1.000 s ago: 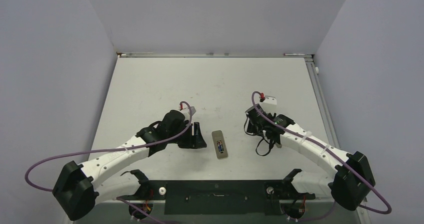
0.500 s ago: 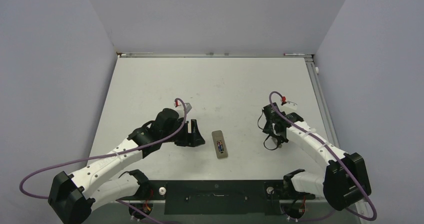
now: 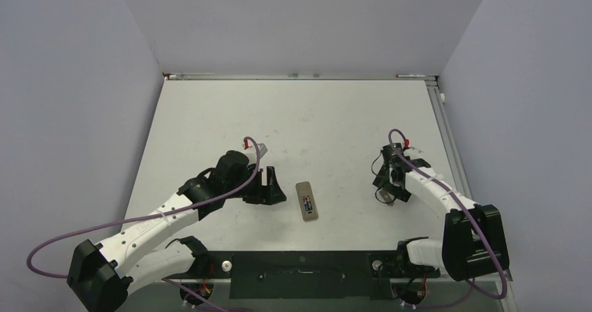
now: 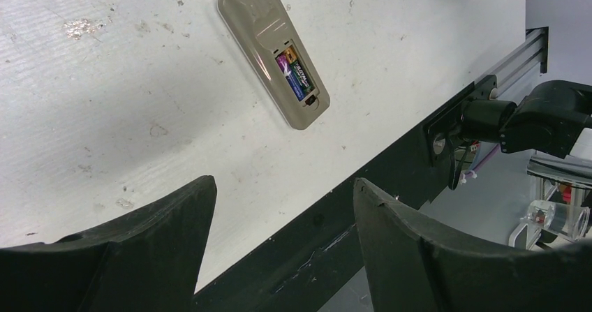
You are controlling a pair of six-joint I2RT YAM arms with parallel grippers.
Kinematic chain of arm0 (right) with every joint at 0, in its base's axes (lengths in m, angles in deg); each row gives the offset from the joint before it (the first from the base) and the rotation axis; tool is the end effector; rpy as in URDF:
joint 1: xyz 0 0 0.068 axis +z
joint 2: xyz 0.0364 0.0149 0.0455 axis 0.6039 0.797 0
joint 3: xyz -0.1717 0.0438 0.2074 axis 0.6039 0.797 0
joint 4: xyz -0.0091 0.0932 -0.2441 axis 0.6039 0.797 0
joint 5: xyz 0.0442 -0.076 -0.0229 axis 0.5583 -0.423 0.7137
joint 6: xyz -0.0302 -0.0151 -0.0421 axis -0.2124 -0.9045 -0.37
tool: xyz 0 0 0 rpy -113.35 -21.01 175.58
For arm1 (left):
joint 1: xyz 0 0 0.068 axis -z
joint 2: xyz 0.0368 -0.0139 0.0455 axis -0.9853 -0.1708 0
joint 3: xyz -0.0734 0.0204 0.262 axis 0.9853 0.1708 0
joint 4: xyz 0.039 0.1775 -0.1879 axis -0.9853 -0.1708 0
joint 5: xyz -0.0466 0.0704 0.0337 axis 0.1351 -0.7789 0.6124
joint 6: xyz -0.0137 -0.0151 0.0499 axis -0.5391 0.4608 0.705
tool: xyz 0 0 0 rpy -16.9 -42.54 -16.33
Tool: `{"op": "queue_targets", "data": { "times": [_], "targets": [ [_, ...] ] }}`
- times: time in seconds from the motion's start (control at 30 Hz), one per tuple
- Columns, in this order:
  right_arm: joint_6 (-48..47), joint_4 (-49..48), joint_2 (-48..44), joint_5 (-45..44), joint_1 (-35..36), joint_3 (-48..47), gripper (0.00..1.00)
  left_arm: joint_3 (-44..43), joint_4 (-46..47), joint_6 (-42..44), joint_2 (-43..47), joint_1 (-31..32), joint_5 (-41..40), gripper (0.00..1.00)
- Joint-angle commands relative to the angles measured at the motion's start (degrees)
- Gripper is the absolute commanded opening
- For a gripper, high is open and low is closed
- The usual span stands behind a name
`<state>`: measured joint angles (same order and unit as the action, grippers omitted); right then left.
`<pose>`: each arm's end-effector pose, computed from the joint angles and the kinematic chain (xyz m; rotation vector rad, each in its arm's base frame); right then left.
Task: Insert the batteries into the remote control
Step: Pick up the battery cover at the center of the board.
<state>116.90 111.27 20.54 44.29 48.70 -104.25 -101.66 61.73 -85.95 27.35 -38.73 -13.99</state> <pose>0.2065 0.0335 0.1718 0.8198 2.6275 -0.0923 0.1476 -0.1410 0.2468 0.1980 2.4643 -0.9261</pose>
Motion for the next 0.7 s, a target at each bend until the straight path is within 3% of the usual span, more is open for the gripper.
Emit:
{"op": "queue_targets", "data": {
  "times": [0.0,0.67],
  "targets": [
    [-1.12,-3.84,0.88,3.17,-1.3,1.41,0.61,-1.21,0.99,1.12,0.64,-0.47,1.6,0.69],
    [-0.72,-7.95,-2.76,11.45,-1.42,7.84,0.57,-0.77,1.6,0.97,0.01,-0.56,2.41,0.7]
  ]
}}
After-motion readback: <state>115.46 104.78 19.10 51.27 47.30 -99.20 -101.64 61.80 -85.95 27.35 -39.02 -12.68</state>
